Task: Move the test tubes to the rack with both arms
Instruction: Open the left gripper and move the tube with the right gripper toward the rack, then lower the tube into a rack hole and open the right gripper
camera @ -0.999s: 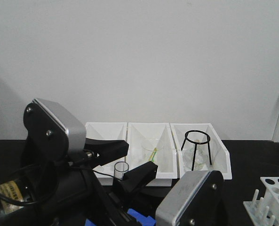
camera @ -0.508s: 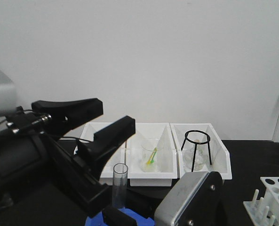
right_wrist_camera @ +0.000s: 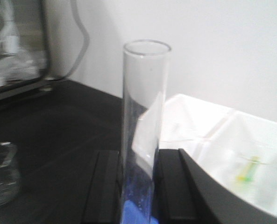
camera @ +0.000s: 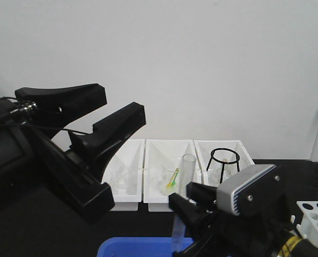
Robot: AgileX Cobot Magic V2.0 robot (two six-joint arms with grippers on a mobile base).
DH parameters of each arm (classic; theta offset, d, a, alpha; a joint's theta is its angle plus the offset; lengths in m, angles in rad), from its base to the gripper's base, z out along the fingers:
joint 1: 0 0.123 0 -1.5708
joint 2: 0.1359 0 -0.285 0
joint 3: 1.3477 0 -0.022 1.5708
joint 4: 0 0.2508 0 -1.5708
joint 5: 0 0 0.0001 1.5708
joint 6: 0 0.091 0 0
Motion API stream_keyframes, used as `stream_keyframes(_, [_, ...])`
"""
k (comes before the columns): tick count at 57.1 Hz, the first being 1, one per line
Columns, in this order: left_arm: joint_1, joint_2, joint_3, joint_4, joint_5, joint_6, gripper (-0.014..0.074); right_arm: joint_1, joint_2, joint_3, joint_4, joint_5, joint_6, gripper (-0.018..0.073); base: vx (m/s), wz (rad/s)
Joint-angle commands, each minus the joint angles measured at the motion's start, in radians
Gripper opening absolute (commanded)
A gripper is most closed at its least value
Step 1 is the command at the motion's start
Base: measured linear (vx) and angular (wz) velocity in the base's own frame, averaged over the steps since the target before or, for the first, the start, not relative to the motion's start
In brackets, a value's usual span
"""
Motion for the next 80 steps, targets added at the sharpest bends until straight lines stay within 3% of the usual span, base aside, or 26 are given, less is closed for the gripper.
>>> stream_keyframes(1, [-0.005,-0.016,-0.035,-0.002,-0.043,0.000,0.0488,-0.082,-0.018,-0.034,-0.001,-0.081,-0.009,-0.0008,0.00,0.00])
stream_keyframes(23, [-0.005,-0.014,-0.035,-0.002,0.034,0.000,0.0488,-0.473,-0.018,-0.034,0.000,-0.056,0.013,-0.0006,0.00,0.00])
stream_keyframes(47, [-0.005,-0.014,-0.035,-0.002,0.046,0.000,0.0488,-0.802,-0.018,0.001,-0.003,-0.036,0.014,-0.0006,0.00,0.00])
stream_keyframes(62, [-0.005,-0.014,-0.035,-0.002,0.074,0.000,0.0488,-0.863,-0.007,0.140,-0.018,-0.230,0.019,-0.0006,0.00,0.00])
stream_keyframes(66, [-0.005,-0.014,-0.035,-0.002,0.086,0.000,0.0488,-0.863,0.078,0.148,-0.075,-0.327,0.063,-0.0006,0.00,0.00])
stream_keyframes(80, [-0.005,-0.014,-0.035,-0.002,0.109,0.000,0.0488,-0.863,0.163,0.148,-0.166,-0.414,0.128,-0.0006,0.00,0.00])
